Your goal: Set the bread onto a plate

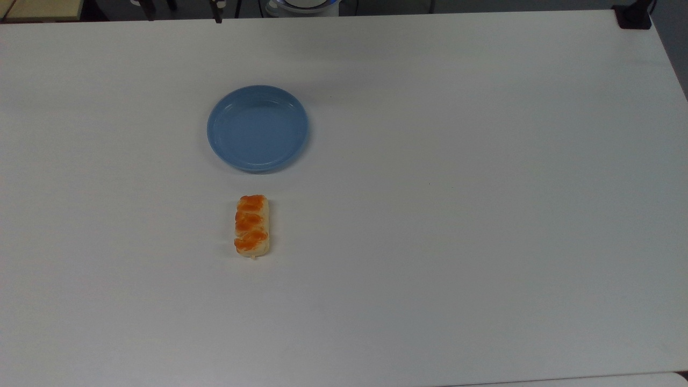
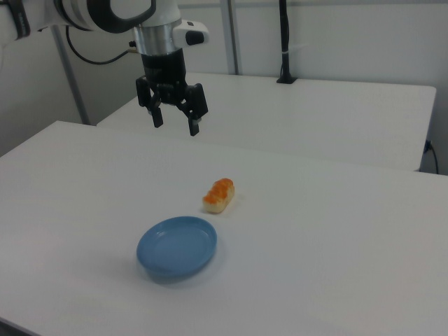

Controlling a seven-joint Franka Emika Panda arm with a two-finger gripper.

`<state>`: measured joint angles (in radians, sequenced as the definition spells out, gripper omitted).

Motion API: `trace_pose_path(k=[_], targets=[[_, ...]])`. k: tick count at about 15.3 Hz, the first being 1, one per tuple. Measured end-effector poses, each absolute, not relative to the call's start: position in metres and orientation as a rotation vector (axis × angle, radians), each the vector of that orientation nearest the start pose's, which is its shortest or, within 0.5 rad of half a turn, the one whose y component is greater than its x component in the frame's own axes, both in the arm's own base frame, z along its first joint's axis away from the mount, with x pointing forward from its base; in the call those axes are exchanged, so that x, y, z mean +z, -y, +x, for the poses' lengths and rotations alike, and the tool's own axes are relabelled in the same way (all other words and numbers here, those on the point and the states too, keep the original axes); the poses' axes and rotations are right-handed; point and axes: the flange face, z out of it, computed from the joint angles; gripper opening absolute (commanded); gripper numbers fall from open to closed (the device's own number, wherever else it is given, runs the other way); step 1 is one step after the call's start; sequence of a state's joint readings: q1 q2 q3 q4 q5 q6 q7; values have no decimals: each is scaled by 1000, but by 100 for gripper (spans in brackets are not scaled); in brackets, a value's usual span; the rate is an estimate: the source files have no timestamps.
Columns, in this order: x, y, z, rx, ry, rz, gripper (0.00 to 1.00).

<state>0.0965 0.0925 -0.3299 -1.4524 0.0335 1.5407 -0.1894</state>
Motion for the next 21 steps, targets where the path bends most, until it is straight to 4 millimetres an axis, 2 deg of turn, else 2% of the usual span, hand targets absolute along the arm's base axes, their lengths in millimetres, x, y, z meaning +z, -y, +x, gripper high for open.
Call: trace_pose_path(k=[7, 21], targets=[[628, 110, 569, -8, -35, -3139, 100], [627, 115, 569, -14, -48, -3140, 100]])
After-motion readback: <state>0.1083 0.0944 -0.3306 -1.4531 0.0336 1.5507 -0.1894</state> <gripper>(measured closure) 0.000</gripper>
